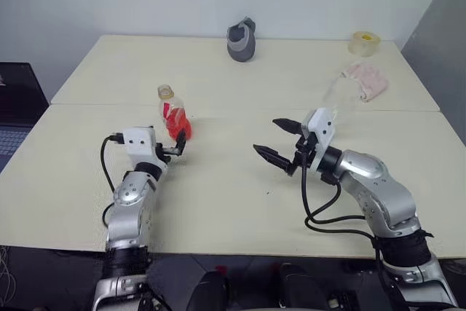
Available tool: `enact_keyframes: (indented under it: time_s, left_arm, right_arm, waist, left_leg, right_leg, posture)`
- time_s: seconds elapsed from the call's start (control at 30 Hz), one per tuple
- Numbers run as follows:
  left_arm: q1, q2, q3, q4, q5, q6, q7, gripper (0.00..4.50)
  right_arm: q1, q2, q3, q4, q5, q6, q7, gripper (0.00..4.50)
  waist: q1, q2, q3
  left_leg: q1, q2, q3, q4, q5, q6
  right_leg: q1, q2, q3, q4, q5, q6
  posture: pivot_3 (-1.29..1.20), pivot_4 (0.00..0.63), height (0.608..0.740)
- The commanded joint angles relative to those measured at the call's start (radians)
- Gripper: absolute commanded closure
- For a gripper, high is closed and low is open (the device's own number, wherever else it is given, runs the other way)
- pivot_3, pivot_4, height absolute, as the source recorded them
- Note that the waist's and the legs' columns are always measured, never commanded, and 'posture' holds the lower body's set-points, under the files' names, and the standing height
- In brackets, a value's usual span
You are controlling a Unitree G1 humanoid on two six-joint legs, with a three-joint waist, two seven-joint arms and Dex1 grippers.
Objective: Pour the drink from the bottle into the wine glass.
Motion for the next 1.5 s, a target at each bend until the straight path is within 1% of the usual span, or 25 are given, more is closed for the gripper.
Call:
enact_keyframes:
  time_s: [0.03, 0.17, 0.23, 0.3, 0.37, 0.5, 0.67, 0.83, 0.97, 1.13, 1.17, 1.2, 1.5]
  left_arm:
    - [0.079, 0.006, -0.01, -0.174, -0.046, 0.088, -0.02, 0.03]
    - [0.173, 0.036, -0.079, -0.362, -0.158, 0.206, -0.139, 0.03]
    - [0.191, 0.05, -0.094, -0.425, -0.212, 0.26, -0.174, 0.03]
    - [0.191, 0.091, -0.122, -0.507, -0.306, 0.328, -0.253, 0.03]
    - [0.176, 0.135, -0.135, -0.557, -0.381, 0.382, -0.317, 0.03]
    - [0.172, 0.204, -0.152, -0.6, -0.447, 0.423, -0.395, 0.03]
    - [0.161, 0.237, -0.166, -0.585, -0.462, 0.416, -0.445, 0.03]
    - [0.125, 0.221, -0.152, -0.546, -0.468, 0.415, -0.436, 0.03]
    - [0.136, 0.221, -0.15, -0.546, -0.461, 0.407, -0.438, 0.03]
    - [0.149, 0.21, -0.152, -0.562, -0.457, 0.403, -0.416, 0.03]
    - [0.153, 0.209, -0.153, -0.565, -0.455, 0.402, -0.414, 0.0]
    - [0.159, 0.208, -0.153, -0.566, -0.451, 0.397, -0.412, 0.0]
    - [0.198, 0.189, -0.161, -0.586, -0.437, 0.375, -0.381, 0.0]
  right_arm:
    - [0.032, -0.015, -0.042, -0.051, 0.007, 0.02, -0.029, 0.0]
    - [0.087, -0.05, -0.082, -0.006, -0.035, 0.043, -0.084, 0.0]
    - [0.098, -0.048, -0.109, 0.013, -0.039, 0.053, -0.114, 0.0]
    - [0.095, -0.046, -0.159, 0.072, -0.063, 0.055, -0.169, 0.0]
    - [0.081, -0.044, -0.198, 0.127, -0.079, 0.05, -0.215, 0.0]
    - [0.053, -0.028, -0.222, 0.214, -0.093, 0.028, -0.245, 0.0]
    - [0.0, 0.006, -0.246, 0.337, -0.105, -0.015, -0.286, 0.0]
    - [-0.058, 0.049, -0.242, 0.427, -0.119, -0.066, -0.302, 0.0]
    - [-0.105, 0.071, -0.238, 0.523, -0.144, -0.122, -0.313, 0.0]
    - [-0.159, 0.09, -0.263, 0.649, -0.148, -0.201, -0.327, 0.0]
    - [-0.165, 0.092, -0.266, 0.666, -0.145, -0.215, -0.321, 0.39]
    - [-0.171, 0.092, -0.268, 0.678, -0.146, -0.226, -0.32, 0.55]
    - [-0.19, 0.089, -0.266, 0.705, -0.165, -0.271, -0.323, 3.83]
  waist:
    - [0.001, 0.0, 0.0]
    - [0.003, 0.0, 0.0]
    - [0.004, 0.0, 0.0]
    - [0.002, 0.0, 0.0]
    - [0.001, 0.0, 0.0]
    - [-0.003, 0.001, 0.0]
    - [-0.004, 0.001, 0.0]
    - [-0.003, 0.001, 0.0]
    - [-0.003, 0.001, 0.0]
    - [-0.002, 0.001, 0.0]
    - [-0.002, 0.001, 0.0]
    - [-0.003, 0.001, 0.0]
    - [-0.003, 0.001, 0.0]
  left_leg:
    - [0.0, 0.0, 0.0, 0.0, 0.0, 0.0]
    - [0.0, -0.001, 0.0, 0.0, -0.002, 0.004]
    - [0.0, -0.001, 0.0, 0.001, -0.002, 0.004]
    - [0.001, -0.001, 0.001, 0.001, -0.002, 0.004]
    - [0.001, -0.001, 0.003, 0.0, -0.002, 0.004]
    - [0.002, 0.0, 0.007, 0.0, -0.002, 0.004]
    - [0.004, 0.001, 0.01, -0.002, -0.002, 0.004]
    - [0.004, 0.001, 0.01, -0.001, -0.002, 0.004]
    - [0.004, 0.001, 0.01, -0.001, -0.002, 0.004]
    - [0.004, 0.001, 0.01, -0.001, -0.002, 0.004]
    - [0.004, 0.001, 0.01, -0.001, -0.002, 0.004]
    - [0.004, 0.001, 0.01, -0.001, -0.002, 0.004]
    - [0.004, 0.001, 0.01, -0.001, -0.002, 0.004]
  right_leg:
    - [0.0, 0.0, 0.0, 0.0, 0.0, 0.0]
    - [0.001, 0.001, -0.001, 0.001, 0.0, 0.0]
    - [0.002, 0.001, -0.001, 0.0, 0.0, 0.0]
    - [0.002, 0.001, 0.0, 0.001, 0.0, 0.0]
    - [0.002, 0.003, 0.0, 0.001, 0.0, 0.0]
    - [0.002, 0.004, 0.001, 0.001, 0.0, 0.0]
    - [0.002, 0.006, 0.003, 0.001, 0.0, 0.0]
    - [0.002, 0.005, 0.003, 0.001, 0.0, 0.0]
    - [0.002, 0.006, 0.003, 0.001, 0.0, 0.0]
    - [0.002, 0.005, 0.003, 0.001, 0.0, 0.0]
    - [0.002, 0.005, 0.003, 0.001, 0.0, 0.0]
    - [0.002, 0.005, 0.003, 0.001, 0.0, 0.0]
    - [0.002, 0.005, 0.004, 0.001, 0.0, 0.0]
  posture:
    - [0.0, 0.15, 0.74]
    - [0.0, 0.15, 0.74]
    - [0.0, 0.15, 0.74]
    - [0.0, 0.15, 0.74]
    - [0.0, 0.15, 0.74]
    - [0.0, 0.15, 0.74]
    - [0.0, 0.15, 0.74]
    - [0.0, 0.15, 0.74]
    - [0.0, 0.15, 0.74]
    - [0.0, 0.15, 0.74]
    - [0.0, 0.15, 0.74]
    - [0.0, 0.15, 0.74]
    - [0.0, 0.15, 0.74]
